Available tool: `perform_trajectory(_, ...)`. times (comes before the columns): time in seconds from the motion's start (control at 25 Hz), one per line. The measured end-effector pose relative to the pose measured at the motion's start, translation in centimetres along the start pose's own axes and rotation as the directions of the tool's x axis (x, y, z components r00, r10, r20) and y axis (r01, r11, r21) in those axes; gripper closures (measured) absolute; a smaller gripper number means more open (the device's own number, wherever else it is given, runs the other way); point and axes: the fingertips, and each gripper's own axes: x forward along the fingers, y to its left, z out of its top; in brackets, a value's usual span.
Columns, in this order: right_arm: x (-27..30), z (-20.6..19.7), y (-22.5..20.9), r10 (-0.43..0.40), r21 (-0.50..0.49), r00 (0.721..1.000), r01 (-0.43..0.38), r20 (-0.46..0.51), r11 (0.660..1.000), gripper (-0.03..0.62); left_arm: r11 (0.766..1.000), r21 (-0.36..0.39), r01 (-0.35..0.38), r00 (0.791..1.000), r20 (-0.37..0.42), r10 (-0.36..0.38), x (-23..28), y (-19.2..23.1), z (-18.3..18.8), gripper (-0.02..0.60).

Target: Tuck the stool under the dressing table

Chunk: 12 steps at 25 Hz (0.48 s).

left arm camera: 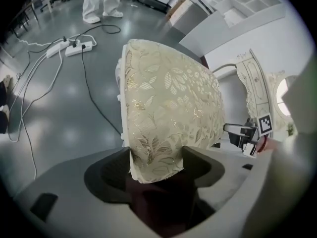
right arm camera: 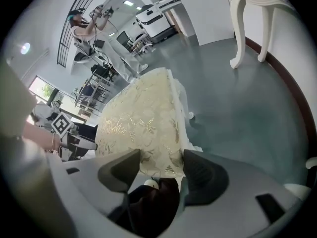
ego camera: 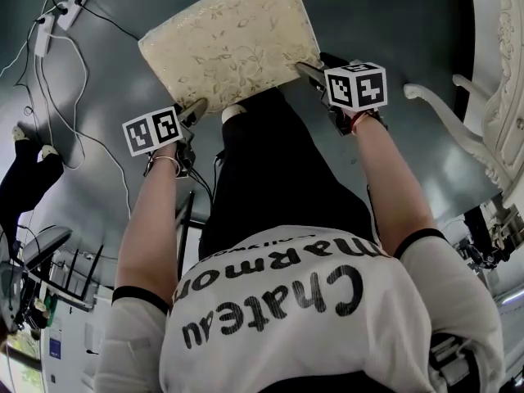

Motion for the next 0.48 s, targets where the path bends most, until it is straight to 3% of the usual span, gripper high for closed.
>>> perform_trajectory(0.16,-0.35,-0.02,-0.07,0.031,0.000,0.999,-0.031,0.021,1.000,0.324,0.999,0.033,-0.039,0.999,-0.032,0.040,-0.19,-0.01,0.00,0.264)
perform_trajectory(0.48,-0.79,-0.03,-0.19,-0.026,0.002,0.997,0.026,0.077,1.000,0.349,0.996,0.004,-0.086,0.996,-0.014,0.086,-0.45,-0.27,0.00,0.273)
